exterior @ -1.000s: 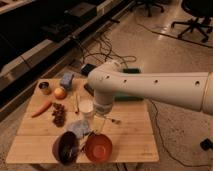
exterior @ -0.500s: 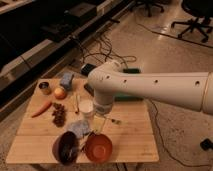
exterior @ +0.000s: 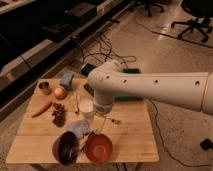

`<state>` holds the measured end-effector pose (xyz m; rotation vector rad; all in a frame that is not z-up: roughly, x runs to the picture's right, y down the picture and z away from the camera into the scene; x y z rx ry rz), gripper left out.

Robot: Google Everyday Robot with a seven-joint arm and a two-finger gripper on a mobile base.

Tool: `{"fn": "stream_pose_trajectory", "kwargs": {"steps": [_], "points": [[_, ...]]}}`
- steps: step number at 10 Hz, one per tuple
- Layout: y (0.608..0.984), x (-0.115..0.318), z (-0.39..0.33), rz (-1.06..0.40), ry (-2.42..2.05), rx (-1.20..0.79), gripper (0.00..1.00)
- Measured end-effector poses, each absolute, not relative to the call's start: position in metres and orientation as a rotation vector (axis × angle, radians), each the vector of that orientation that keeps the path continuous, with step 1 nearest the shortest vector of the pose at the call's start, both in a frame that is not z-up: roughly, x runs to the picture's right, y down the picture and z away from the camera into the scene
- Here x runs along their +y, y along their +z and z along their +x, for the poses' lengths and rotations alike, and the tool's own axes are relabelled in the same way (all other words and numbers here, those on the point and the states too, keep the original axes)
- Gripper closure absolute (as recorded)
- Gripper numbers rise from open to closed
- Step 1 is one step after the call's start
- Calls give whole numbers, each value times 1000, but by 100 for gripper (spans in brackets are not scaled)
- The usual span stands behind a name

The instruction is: Place apple in red bowl

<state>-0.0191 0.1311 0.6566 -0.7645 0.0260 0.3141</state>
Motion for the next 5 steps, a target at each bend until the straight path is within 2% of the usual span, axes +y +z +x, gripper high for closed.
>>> {"fn": "stream_pose_trajectory", "kwargs": {"steps": [3,5], "points": [[657,131,-18,-739,345,80,20],[659,128,-18,-617,498,167,20]]}}
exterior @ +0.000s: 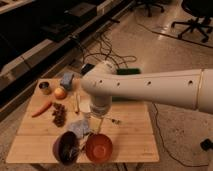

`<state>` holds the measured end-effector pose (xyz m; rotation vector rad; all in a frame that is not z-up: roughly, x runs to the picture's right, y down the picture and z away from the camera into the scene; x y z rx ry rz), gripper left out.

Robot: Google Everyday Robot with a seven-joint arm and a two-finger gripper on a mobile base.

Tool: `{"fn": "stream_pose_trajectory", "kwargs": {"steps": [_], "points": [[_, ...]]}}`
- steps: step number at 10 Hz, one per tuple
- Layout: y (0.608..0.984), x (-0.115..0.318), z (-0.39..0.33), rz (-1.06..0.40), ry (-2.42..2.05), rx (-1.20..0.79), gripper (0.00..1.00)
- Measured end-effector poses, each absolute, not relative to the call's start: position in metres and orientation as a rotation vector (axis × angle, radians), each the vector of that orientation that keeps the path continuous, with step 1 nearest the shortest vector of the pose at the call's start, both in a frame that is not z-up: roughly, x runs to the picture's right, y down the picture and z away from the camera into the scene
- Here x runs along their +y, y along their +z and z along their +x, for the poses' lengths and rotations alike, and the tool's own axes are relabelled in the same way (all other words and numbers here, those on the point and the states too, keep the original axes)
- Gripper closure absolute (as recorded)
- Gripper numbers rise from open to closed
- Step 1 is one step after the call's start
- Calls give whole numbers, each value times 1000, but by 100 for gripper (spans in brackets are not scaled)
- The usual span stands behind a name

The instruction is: Place apple in red bowl

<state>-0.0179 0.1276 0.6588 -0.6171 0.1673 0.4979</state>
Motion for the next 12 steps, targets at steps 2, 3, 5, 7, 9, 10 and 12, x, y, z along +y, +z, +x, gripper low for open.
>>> {"fn": "stream_pose_trajectory", "kwargs": {"steps": [2,3,5,7,9,10,12], "points": [[657,124,-13,-501,584,157,20],[651,115,-3,-485,580,144,20],[648,113,1,-487,579,140,20],[648,113,-1,-489,576,138,20],[649,113,1,-488,579,140,20],[649,113,0,-490,577,139,20],[649,113,0,-490,577,139,20]]}}
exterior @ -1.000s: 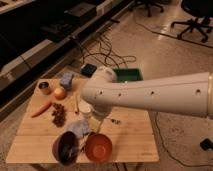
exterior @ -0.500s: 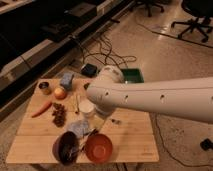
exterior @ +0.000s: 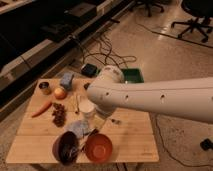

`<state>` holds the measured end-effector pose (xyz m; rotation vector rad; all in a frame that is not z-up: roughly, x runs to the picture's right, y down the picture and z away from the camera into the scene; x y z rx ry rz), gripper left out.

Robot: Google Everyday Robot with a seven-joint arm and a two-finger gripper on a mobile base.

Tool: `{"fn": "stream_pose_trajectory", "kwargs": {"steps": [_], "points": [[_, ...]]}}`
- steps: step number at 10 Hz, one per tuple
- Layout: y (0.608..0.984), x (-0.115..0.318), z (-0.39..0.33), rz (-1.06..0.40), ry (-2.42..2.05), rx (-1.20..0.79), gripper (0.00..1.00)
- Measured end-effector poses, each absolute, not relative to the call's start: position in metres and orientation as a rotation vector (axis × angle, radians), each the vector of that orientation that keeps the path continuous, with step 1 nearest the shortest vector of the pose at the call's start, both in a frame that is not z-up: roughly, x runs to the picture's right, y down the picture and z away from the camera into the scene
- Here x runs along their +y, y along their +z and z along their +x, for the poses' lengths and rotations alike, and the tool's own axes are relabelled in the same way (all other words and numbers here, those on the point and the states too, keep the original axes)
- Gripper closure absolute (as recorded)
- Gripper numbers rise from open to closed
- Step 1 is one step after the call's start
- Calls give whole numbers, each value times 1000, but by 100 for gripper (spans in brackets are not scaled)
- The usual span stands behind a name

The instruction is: Place apple in red bowl

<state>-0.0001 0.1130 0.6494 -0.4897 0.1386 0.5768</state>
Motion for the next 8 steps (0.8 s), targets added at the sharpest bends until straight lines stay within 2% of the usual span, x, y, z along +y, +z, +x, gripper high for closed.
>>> {"fn": "stream_pose_trajectory", "kwargs": {"steps": [4,8], "points": [[663,113,-25,-483,572,109,20],[697,101,-116,-454,560,46,20]]}}
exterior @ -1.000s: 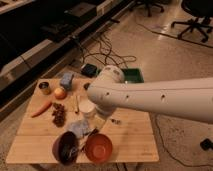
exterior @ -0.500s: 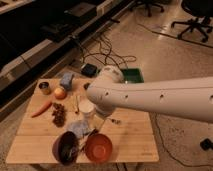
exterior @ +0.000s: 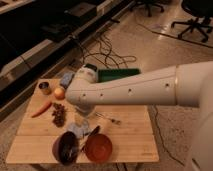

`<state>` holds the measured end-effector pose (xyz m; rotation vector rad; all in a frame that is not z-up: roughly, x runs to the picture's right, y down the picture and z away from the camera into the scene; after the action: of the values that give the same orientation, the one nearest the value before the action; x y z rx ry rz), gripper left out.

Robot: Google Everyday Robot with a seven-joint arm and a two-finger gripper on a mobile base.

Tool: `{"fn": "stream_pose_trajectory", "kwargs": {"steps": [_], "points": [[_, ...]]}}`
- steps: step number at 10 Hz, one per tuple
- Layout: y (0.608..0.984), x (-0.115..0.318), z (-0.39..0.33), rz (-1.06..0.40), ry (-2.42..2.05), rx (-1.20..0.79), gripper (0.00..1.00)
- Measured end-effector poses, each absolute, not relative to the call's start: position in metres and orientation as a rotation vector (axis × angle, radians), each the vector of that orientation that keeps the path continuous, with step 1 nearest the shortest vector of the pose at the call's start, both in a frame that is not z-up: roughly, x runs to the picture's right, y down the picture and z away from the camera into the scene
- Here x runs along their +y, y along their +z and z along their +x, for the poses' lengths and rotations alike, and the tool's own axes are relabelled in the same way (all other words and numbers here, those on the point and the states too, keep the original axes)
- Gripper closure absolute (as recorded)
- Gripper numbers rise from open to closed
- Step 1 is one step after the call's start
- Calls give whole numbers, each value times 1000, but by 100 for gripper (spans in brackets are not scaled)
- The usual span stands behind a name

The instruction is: Place apple in red bowl

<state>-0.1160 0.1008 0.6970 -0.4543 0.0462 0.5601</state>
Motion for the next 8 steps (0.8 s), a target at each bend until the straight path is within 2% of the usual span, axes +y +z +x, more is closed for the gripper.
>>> {"fn": "stream_pose_trajectory", "kwargs": {"steps": [3,6,8], "points": [[702,67,-142,-426,562,3,20],[702,27,-124,-403,587,-78,20],[702,22,-120,-405,594,-97,20]]}}
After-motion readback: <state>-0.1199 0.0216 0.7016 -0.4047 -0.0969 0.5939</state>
